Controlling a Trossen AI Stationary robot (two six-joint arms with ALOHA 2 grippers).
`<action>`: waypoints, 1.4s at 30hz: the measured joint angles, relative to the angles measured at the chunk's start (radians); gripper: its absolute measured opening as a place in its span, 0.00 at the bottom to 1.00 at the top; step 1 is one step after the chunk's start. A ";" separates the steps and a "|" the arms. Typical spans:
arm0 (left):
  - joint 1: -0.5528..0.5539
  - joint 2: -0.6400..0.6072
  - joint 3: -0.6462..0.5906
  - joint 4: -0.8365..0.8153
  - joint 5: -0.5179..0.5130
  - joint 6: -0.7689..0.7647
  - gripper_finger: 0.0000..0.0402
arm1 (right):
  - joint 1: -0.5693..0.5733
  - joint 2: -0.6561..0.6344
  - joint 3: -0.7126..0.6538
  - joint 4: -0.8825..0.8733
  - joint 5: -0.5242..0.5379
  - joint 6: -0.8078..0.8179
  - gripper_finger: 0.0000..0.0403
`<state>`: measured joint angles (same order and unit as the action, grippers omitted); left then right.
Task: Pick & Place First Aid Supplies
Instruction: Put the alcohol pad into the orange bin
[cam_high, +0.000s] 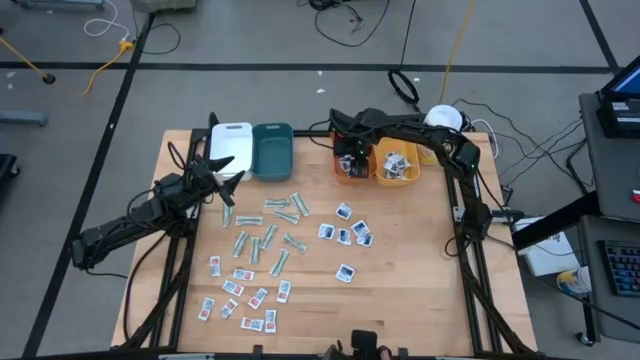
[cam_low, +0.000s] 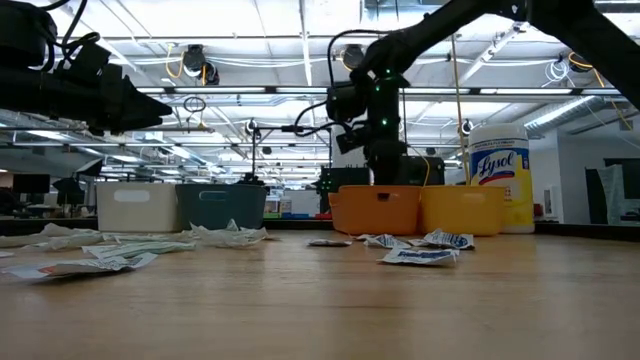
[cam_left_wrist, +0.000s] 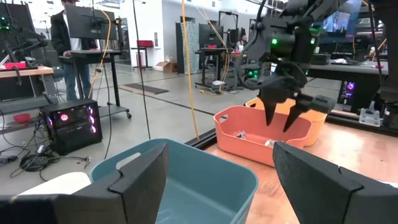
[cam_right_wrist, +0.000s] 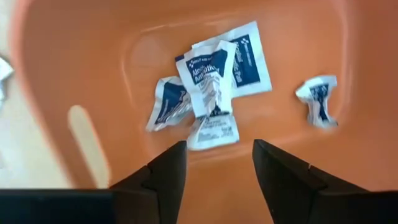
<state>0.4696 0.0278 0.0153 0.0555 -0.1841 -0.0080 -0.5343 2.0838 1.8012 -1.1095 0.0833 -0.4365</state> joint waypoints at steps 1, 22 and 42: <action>0.000 0.000 0.000 0.000 0.000 0.000 0.74 | 0.000 0.000 0.016 -0.025 -0.001 0.016 0.43; 0.000 0.000 0.000 0.000 0.000 0.000 0.74 | 0.126 -0.025 0.182 -0.336 -0.042 0.741 0.44; 0.000 0.000 0.000 0.000 0.000 0.000 0.74 | 0.470 -0.259 -0.161 -0.151 -0.088 1.136 0.44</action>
<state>0.4695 0.0279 0.0151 0.0555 -0.1841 -0.0080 -0.0638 1.8247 1.6402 -1.2600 -0.0046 0.6992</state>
